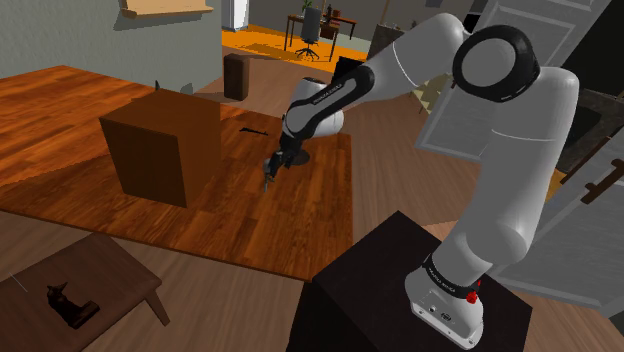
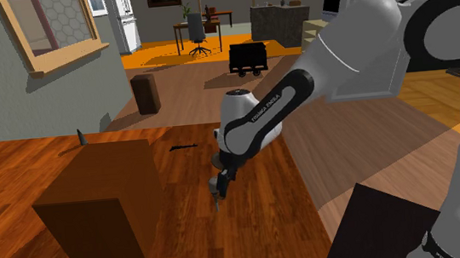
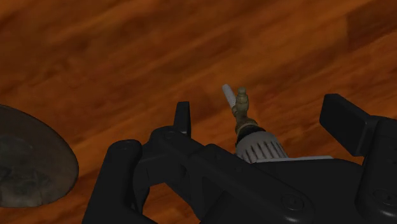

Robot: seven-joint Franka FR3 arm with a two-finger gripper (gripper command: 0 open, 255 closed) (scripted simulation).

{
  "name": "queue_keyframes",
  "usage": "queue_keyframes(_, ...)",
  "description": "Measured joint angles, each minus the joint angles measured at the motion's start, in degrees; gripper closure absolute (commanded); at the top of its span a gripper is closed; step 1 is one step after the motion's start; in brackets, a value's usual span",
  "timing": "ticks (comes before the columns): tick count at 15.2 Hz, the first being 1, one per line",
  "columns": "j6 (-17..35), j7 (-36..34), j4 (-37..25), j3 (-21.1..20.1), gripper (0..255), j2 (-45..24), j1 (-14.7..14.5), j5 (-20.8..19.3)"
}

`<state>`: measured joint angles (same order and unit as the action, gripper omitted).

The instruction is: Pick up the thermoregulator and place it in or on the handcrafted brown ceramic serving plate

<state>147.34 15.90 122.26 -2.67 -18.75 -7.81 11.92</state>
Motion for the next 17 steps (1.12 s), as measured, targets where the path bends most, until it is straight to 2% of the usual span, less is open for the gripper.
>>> queue_keyframes(7,3.89,0.52,-2.38,-0.58,0,-6.12,-0.34,0.47)
queue_keyframes(14,4.85,0.61,-2.6,-0.7,0,-7.26,-0.4,0.6)
queue_keyframes(15,4.85,0.61,-2.6,-0.7,255,-7.26,-0.4,0.6)
queue_keyframes(17,4.85,0.61,-2.6,-0.7,255,-7.26,-0.4,0.6)
